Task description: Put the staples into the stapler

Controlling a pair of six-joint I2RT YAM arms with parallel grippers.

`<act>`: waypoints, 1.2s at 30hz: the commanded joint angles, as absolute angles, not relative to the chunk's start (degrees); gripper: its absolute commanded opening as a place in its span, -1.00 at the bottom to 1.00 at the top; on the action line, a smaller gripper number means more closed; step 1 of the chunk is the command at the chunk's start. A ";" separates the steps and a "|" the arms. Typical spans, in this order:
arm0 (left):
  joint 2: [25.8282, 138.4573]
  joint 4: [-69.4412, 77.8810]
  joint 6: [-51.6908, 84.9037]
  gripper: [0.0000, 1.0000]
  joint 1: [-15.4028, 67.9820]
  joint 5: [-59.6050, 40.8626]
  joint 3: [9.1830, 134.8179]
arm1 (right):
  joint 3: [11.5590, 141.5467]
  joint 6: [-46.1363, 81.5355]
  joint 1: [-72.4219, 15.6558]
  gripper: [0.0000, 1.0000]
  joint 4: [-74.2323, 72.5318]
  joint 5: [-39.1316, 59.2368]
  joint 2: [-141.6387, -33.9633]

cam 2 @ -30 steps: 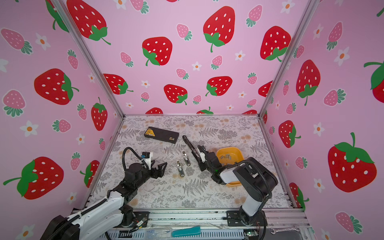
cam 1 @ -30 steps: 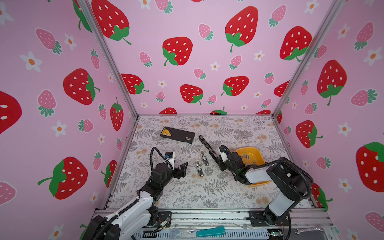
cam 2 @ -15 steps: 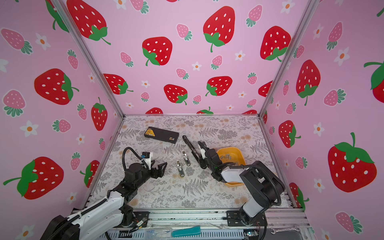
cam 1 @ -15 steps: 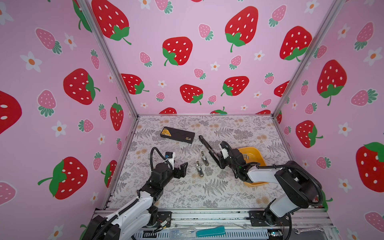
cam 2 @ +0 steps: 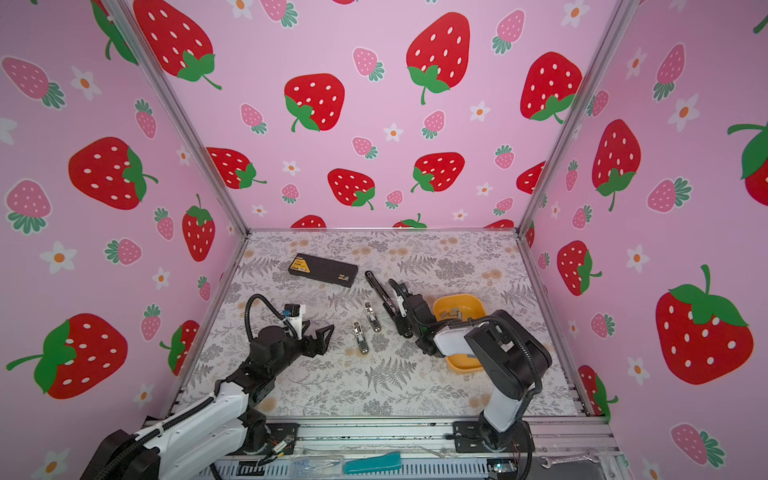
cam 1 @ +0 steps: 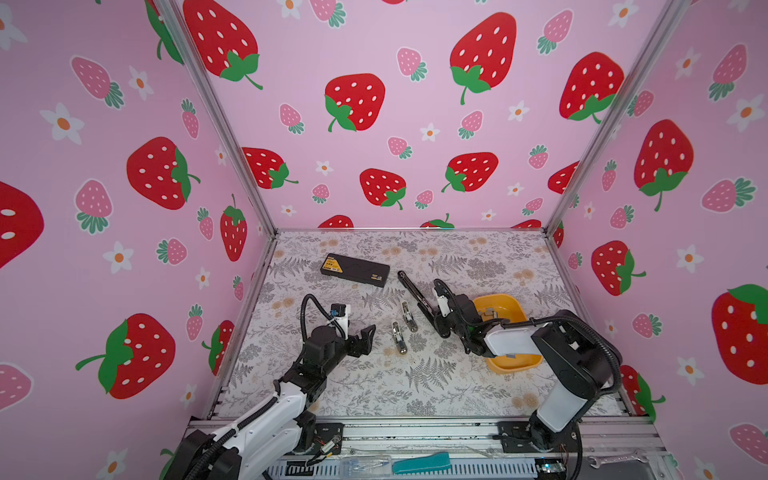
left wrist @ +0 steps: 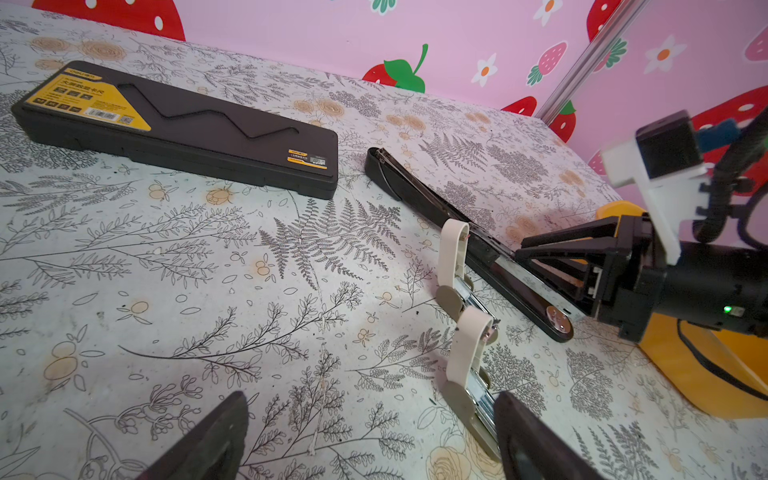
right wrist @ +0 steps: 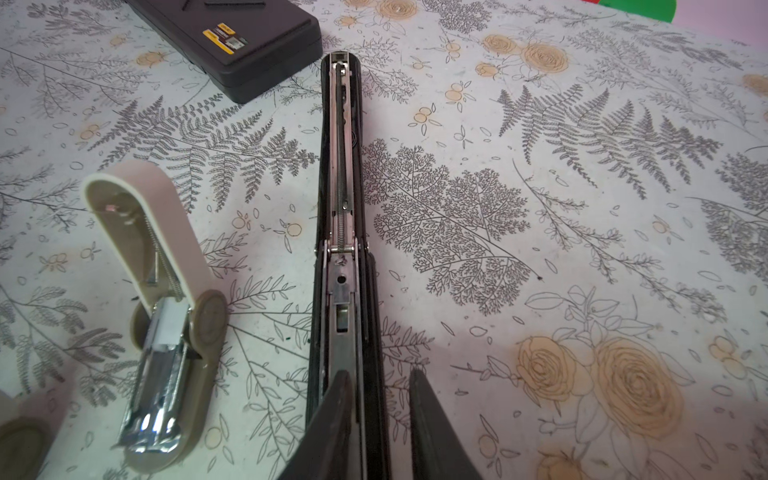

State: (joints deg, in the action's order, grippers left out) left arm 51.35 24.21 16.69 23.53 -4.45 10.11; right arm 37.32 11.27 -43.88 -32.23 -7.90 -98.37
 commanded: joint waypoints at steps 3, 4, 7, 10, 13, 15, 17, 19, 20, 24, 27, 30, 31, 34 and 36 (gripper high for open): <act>51.37 25.36 16.19 0.87 23.81 -3.43 10.86 | 36.48 12.63 -44.06 -0.55 -28.27 -7.16 -98.86; 51.42 25.31 16.30 0.87 23.82 -3.43 10.81 | 36.54 12.94 -44.19 -0.57 -27.25 -6.99 -98.67; 51.33 25.29 16.33 0.87 23.77 -3.43 10.76 | 36.23 13.93 -44.22 -0.58 -24.71 -7.03 -97.20; 51.33 25.38 16.31 0.86 23.82 -3.43 10.72 | 36.53 14.84 -44.23 -0.58 -21.28 -7.99 -96.12; 51.39 25.37 16.33 0.87 23.77 -3.43 10.77 | 37.46 15.62 -44.28 -0.58 -18.41 -9.20 -96.04; 51.41 25.40 16.29 0.87 23.80 -3.52 10.73 | 38.12 15.95 -44.44 -0.60 -17.12 -9.16 -96.17; 51.25 25.35 16.27 0.87 23.81 -3.52 10.74 | 38.53 16.00 -44.83 -0.62 -16.42 -8.75 -96.20; 51.18 25.39 16.33 0.87 23.84 -3.52 10.71 | 38.84 16.13 -45.65 -0.62 -15.83 -8.83 -95.93; 51.22 25.39 16.33 0.87 23.83 -3.52 10.66 | 39.03 16.32 -46.12 -0.63 -15.58 -8.96 -95.74; 51.13 25.47 16.32 0.87 23.82 -3.36 10.65 | 39.46 17.00 -47.85 -0.63 -14.63 -8.73 -94.12; 51.06 25.49 16.30 0.87 23.78 -3.26 10.64 | 39.13 17.72 -48.29 -0.61 -13.68 -10.24 -92.16; 51.06 24.97 16.47 0.90 23.80 -2.12 11.12 | 38.93 18.44 -48.27 -0.56 -12.72 -11.93 -89.29; 51.14 24.73 16.48 0.92 23.75 -1.59 11.54 | 39.06 18.67 -48.34 -0.55 -12.47 -12.22 -88.26; 51.84 23.93 16.15 0.98 23.73 -1.45 14.61 | 39.74 19.45 -48.28 -0.52 -11.67 -12.56 -85.00; 53.25 23.59 15.69 0.99 23.73 -2.49 18.29 | 40.52 20.24 -48.26 -0.51 -10.15 -13.66 -83.04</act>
